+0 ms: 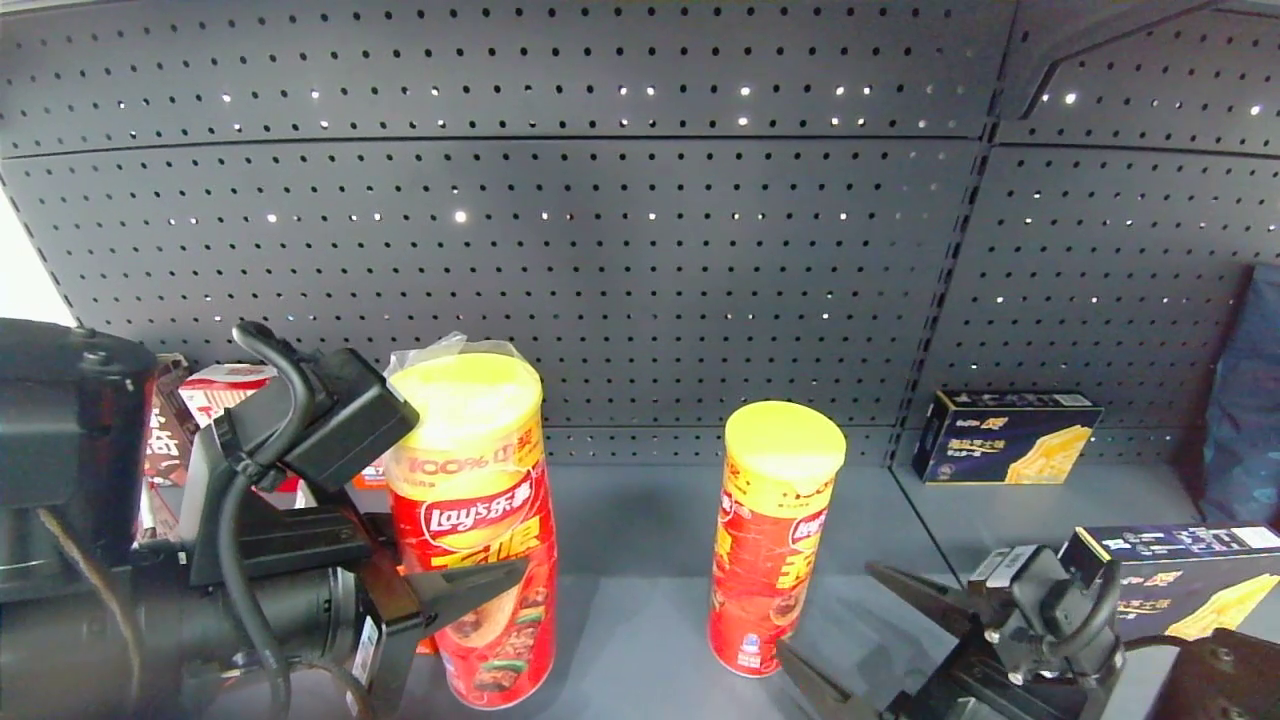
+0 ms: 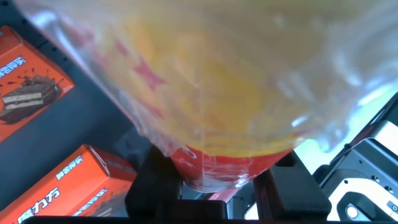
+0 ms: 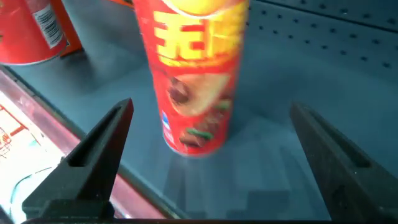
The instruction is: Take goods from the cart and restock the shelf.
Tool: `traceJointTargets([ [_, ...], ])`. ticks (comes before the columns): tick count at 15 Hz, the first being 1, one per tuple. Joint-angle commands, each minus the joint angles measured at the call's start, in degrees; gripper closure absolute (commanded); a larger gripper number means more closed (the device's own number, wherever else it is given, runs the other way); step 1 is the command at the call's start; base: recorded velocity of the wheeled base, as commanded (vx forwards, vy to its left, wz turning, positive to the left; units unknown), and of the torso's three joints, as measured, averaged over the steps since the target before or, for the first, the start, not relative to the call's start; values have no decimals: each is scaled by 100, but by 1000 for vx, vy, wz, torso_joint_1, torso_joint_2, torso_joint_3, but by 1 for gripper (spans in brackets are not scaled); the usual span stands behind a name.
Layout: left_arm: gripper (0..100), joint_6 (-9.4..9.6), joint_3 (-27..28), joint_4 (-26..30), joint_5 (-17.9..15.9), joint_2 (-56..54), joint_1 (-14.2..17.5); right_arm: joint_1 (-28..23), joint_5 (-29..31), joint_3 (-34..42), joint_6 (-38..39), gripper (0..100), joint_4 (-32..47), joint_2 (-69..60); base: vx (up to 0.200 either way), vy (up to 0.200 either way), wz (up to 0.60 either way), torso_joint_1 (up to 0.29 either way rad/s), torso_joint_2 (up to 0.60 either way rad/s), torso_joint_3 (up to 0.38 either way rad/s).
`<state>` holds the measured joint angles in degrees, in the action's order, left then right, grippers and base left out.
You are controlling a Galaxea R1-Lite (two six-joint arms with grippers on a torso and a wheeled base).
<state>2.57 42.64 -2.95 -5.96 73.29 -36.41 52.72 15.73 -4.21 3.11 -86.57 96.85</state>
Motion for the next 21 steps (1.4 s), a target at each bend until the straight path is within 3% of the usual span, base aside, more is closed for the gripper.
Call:
traceJointTargets([
  [1,100,-2,7,-4,-2,19,-41,-166,-8,139,-3,0,-1,-299,0,0,0,0,0,0],
  [21,100,-20,-28,-4,-2,1,-59,-210,-17,-1249,-3,0,26,1028,0,0,0,0,0,0],
])
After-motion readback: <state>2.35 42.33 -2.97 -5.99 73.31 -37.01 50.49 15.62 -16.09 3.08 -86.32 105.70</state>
